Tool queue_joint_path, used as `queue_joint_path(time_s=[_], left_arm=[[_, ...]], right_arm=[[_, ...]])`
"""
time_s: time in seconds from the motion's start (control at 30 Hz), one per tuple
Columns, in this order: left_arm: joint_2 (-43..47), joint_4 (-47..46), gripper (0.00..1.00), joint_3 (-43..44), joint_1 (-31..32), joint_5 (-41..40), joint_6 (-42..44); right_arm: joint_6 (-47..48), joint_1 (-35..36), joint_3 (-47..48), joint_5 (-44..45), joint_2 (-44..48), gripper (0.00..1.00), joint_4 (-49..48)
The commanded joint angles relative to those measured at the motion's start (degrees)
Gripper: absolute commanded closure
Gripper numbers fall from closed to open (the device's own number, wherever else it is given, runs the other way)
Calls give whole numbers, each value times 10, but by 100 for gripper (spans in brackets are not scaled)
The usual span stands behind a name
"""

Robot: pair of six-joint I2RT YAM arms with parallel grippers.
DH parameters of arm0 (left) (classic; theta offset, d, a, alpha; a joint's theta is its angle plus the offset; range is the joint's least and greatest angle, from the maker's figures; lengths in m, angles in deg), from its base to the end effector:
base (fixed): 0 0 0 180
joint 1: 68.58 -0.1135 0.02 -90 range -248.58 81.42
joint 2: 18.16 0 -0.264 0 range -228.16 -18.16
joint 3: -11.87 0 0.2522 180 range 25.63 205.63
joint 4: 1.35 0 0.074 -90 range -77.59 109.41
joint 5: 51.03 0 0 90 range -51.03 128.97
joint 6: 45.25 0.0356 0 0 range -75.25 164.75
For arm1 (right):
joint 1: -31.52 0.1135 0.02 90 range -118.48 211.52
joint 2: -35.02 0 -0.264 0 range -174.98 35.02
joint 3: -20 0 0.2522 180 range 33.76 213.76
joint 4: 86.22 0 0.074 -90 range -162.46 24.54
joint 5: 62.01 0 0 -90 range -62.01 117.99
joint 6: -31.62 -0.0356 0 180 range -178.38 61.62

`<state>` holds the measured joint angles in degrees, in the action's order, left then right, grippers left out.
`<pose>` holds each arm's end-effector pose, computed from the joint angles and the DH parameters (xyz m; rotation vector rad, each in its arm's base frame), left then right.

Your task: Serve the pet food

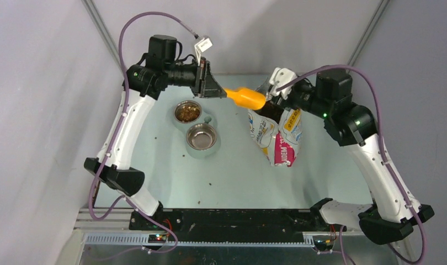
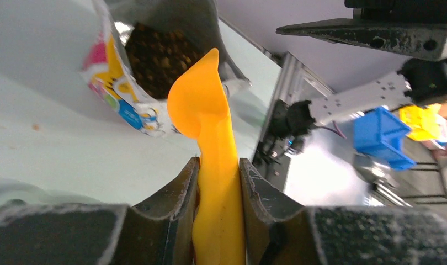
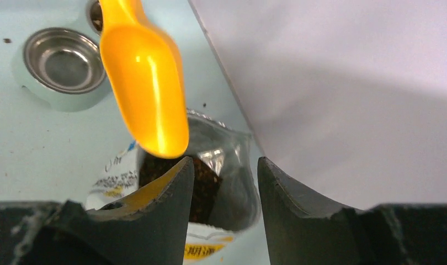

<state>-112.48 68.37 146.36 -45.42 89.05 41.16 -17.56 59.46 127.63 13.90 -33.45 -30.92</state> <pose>0.2806 -0.1497 0.4917 0.8846 1.8962 -1.1897 0.1929 0.1121 0.4882 -1.1778 1.4193 0.0707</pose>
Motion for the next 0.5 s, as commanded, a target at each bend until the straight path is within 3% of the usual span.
queue_joint_path(time_s=[0.0, 0.2, 0.47], left_arm=[[36, 1, 100, -41, -15, 94, -40], [49, -9, 100, -59, -20, 117, -49], [53, -14, 100, -66, -21, 166, -60]], right_arm=[[41, 65, 24, 1, -9, 51, -51], [-10, 129, 15, -5, -31, 53, -71], [-23, 147, -6, 30, -61, 63, -59]])
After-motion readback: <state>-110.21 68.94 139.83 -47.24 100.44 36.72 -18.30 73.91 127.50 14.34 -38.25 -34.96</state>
